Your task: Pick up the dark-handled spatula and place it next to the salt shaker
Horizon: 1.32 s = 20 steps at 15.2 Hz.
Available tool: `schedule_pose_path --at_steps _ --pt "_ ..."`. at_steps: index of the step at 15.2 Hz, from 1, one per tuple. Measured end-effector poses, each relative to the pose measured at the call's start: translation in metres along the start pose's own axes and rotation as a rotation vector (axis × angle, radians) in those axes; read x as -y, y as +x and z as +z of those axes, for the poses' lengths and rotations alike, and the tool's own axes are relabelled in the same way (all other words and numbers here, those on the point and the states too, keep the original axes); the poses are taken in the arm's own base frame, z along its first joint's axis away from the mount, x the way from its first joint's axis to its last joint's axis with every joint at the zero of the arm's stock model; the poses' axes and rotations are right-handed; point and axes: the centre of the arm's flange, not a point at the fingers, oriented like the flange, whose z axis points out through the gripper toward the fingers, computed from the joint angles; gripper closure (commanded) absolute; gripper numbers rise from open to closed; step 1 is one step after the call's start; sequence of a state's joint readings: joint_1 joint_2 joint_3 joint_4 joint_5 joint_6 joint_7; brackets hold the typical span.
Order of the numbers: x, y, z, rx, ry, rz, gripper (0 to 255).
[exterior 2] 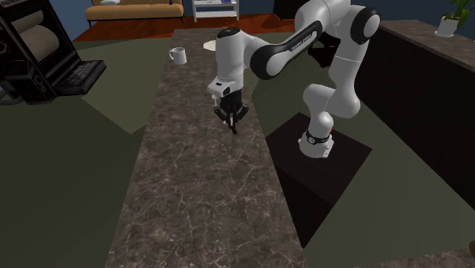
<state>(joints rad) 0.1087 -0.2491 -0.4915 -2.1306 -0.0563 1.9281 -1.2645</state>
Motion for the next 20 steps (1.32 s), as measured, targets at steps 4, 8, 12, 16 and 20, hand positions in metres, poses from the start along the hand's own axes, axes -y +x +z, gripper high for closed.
schedule_pose_path --at_steps 4,8,12,16,20 --pt "0.019 -0.049 -0.005 0.000 0.000 0.000 255" --pt "0.042 -0.097 -0.008 0.000 0.001 0.000 255" --pt "0.060 -0.147 -0.011 0.000 0.000 0.000 255" --pt "0.082 -0.196 -0.016 0.000 0.000 -0.001 255" --pt "0.101 -0.245 -0.018 0.000 0.000 0.000 255"
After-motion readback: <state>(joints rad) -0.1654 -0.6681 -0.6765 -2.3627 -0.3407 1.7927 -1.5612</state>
